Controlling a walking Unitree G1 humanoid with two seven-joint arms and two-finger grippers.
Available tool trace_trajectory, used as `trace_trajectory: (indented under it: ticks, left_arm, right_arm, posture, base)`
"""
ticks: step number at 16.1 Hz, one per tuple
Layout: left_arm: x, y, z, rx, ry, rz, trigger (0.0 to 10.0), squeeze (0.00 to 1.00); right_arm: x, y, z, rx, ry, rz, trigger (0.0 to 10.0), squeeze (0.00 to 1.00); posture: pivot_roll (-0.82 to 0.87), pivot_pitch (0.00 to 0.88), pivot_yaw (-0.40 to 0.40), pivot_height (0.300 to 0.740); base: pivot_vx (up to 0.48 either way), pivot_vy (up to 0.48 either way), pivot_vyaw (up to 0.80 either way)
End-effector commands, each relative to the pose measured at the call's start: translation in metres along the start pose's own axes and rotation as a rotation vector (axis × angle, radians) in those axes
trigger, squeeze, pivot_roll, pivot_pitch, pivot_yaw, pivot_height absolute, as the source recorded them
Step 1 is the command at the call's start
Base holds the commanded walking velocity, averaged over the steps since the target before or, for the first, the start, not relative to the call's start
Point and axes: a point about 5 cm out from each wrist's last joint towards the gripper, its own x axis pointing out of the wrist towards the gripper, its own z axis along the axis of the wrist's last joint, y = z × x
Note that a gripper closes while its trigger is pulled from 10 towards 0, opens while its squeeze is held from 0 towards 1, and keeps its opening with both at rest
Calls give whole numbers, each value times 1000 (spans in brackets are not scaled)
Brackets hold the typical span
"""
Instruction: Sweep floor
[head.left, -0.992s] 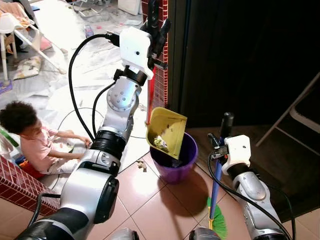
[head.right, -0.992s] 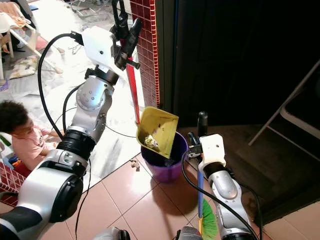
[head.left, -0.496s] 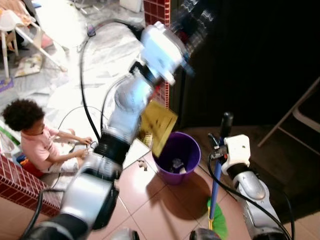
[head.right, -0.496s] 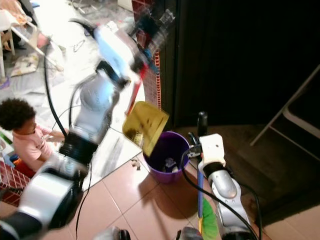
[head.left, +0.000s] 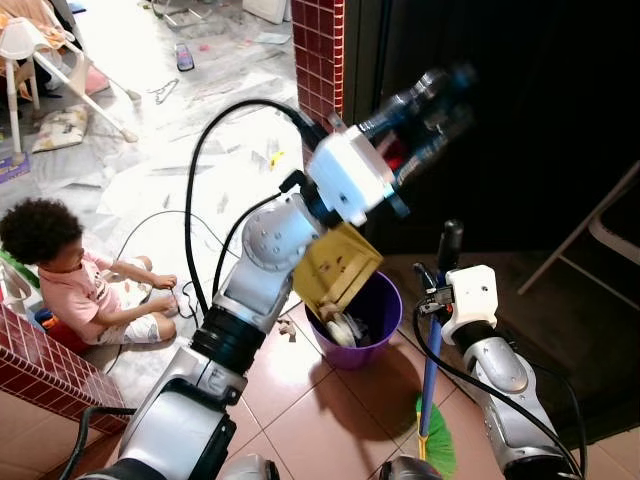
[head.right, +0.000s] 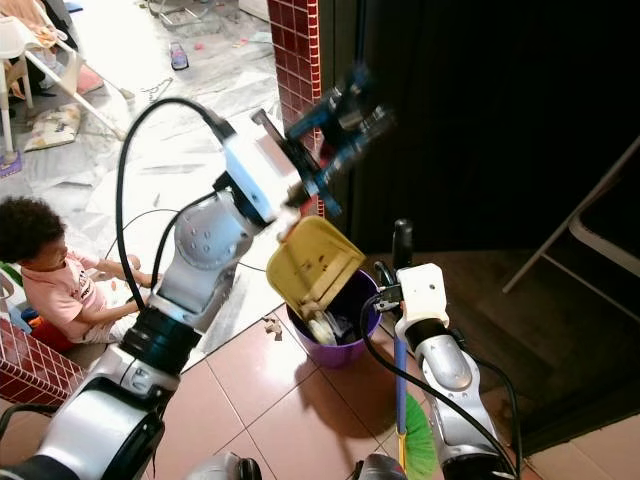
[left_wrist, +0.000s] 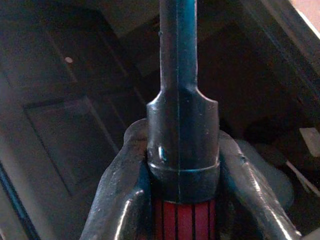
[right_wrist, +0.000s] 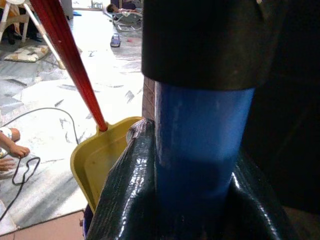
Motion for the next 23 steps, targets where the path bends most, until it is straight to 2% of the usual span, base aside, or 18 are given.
trace_trajectory:
  ticks: [1,2,4,5,6,7,9,11,13,15,16,20,22,23]
  left_arm:
    - [7,6,16,79,-68,-37,10000,0]
    - [8,14,16,85,-60,-8,10000,0]
    - [5,68,11,134,19,226,10000,0]
    - [3,85,10,132,42,309,10000,0]
    - [-5,122,16,175,66,442,10000,0]
    - [-11,141,22,208,72,508,10000,0]
    - [-21,165,32,279,85,572,10000,0]
    - [-45,190,36,390,182,638,10000,0]
    - [-78,194,23,432,321,704,10000,0]
    - [-124,174,1,446,473,766,10000,0]
    - [-132,169,-3,444,504,770,10000,0]
    - [-194,125,-27,365,726,923,10000,0]
    - [-204,116,-29,347,761,954,10000,0]
    - [-215,108,-35,293,804,1010,10000,0]
  right_arm:
    - [3,-1,6,-19,-32,8,10000,0]
    - [4,-2,6,-19,-32,7,10000,0]
    - [5,-2,6,-20,-33,5,10000,0]
    - [5,-2,6,-20,-33,5,10000,0]
    - [6,-2,5,-19,-32,7,10000,0]
    - [6,-2,5,-20,-33,10,10000,0]
    - [7,-2,5,-21,-32,12,10000,0]
    - [9,-2,5,-21,-32,16,10000,0]
    - [10,-2,5,-23,-34,18,10000,0]
    - [11,-5,8,-19,-39,10,10000,0]
    - [11,-5,8,-18,-40,10,10000,0]
    - [16,-2,9,-5,-42,29,10000,0]
    - [17,-1,10,-2,-42,33,10000,0]
    - [18,2,9,8,-39,45,10000,0]
  posture:
    - [-117,0,63,740]
    - [-117,0,63,740]
    - [-120,0,60,740]
    - [-119,0,57,740]
    - [-119,0,57,740]
    - [-118,0,53,740]
    - [-115,0,49,740]
    - [-108,0,43,740]
    - [-108,0,44,740]
    - [-107,0,43,740]
    - [-106,0,43,740]
    - [-90,0,35,740]
    - [-86,0,34,740]
    - [-80,0,36,740]
  base:
    - [0,0,0]
    - [0,0,0]
    - [0,0,0]
    - [0,0,0]
    - [0,0,0]
    - [0,0,0]
    - [0,0,0]
    - [0,0,0]
    - [0,0,0]
    - [0,0,0]
    - [0,0,0]
    - [0,0,0]
    - [0,0,0]
    - [0,0,0]
